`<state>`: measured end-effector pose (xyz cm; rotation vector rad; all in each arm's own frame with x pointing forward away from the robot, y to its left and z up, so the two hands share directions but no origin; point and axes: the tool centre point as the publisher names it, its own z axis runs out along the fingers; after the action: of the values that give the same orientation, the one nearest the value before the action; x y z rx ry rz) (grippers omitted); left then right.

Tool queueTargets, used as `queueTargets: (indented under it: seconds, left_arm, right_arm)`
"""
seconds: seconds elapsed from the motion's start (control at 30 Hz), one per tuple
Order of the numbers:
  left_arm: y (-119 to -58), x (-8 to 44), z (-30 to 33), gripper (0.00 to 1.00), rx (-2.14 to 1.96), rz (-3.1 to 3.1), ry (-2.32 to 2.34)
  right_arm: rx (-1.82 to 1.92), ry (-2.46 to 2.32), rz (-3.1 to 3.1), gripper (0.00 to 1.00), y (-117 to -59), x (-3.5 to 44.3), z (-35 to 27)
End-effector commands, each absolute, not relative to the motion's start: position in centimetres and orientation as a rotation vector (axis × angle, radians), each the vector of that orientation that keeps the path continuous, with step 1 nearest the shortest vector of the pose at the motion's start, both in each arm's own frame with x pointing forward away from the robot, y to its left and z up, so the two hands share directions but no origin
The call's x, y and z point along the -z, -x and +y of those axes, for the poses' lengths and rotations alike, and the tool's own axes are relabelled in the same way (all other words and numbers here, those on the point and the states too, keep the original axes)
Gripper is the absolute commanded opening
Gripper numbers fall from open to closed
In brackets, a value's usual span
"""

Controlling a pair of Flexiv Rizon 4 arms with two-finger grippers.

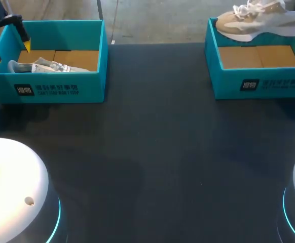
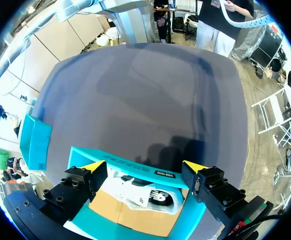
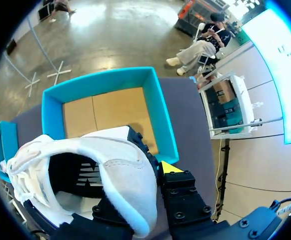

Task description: Take the shoe out of the shoebox, open the shoe tongue, remove and reinsert the insole, then place the shoe into the shoebox

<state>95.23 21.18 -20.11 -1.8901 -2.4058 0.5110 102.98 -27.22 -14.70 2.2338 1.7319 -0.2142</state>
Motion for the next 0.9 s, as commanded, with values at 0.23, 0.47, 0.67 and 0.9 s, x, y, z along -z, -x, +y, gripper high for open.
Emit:
queueTargets:
  seconds: [0.23, 0.47, 0.67, 0.9]
  left_arm:
    - [-95.1, 20.2, 21.2, 1.0, -0.508, -2.408, 1.893]
    - [-95.1, 20.2, 21.2, 1.0, -0.508, -2.408, 1.893]
    - [-95.1, 20.2, 21.2, 1.0, -0.508, -2.408, 1.893]
    - [-95.1, 20.2, 21.2, 1.0, -0.508, -2.408, 1.893]
  right_arm:
    - [0.172, -2.214, 1.698, 0.0, -101.7, 14.6, -26.5]
    - [0.172, -2.214, 1.698, 0.0, -101.7, 14.6, -26.5]
    - [0.172, -2.214, 1.698, 0.0, -101.7, 14.6, -26.5]
    - [0.209, -2.193, 1.733, 0.0, -100.0, 15.1, -25.7]
